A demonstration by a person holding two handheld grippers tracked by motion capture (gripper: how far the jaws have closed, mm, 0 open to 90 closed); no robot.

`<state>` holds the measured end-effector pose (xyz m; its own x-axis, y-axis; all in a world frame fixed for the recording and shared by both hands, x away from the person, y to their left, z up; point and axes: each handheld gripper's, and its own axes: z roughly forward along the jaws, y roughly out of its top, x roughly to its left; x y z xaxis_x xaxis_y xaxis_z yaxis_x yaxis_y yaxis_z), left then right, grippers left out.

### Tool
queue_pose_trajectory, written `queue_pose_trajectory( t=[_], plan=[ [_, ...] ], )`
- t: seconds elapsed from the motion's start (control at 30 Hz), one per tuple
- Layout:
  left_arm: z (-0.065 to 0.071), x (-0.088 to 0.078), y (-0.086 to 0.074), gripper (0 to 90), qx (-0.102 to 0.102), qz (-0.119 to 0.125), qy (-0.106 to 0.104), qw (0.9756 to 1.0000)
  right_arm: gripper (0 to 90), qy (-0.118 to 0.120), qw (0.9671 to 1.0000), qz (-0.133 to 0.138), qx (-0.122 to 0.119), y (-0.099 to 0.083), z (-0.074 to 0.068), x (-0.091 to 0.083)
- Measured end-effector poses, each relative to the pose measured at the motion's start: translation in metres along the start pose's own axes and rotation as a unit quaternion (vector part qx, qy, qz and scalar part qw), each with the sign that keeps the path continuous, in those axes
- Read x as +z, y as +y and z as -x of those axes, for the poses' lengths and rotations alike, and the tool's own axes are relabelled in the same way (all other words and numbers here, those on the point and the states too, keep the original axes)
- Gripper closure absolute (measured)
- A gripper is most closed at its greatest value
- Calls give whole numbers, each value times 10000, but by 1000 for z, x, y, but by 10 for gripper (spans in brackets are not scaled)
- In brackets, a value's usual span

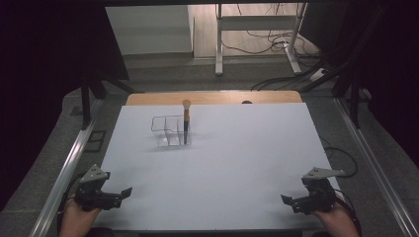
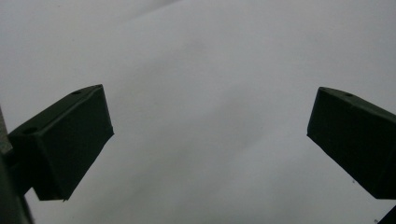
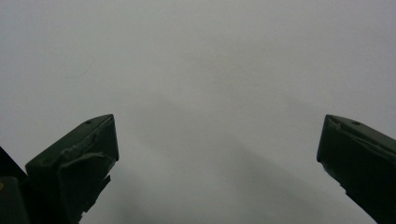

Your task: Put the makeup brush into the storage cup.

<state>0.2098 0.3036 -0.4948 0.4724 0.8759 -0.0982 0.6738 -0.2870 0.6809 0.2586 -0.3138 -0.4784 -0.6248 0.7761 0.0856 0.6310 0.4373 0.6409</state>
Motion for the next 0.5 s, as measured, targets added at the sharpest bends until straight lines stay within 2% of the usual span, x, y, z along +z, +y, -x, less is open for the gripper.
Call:
queue_pose_trajectory(
  t=[0.5],
  plan=[
    [-1, -6, -13, 5, -20, -160, 145, 9998, 0, -7, 10000, -9, -25, 0, 0, 0]
  ],
)
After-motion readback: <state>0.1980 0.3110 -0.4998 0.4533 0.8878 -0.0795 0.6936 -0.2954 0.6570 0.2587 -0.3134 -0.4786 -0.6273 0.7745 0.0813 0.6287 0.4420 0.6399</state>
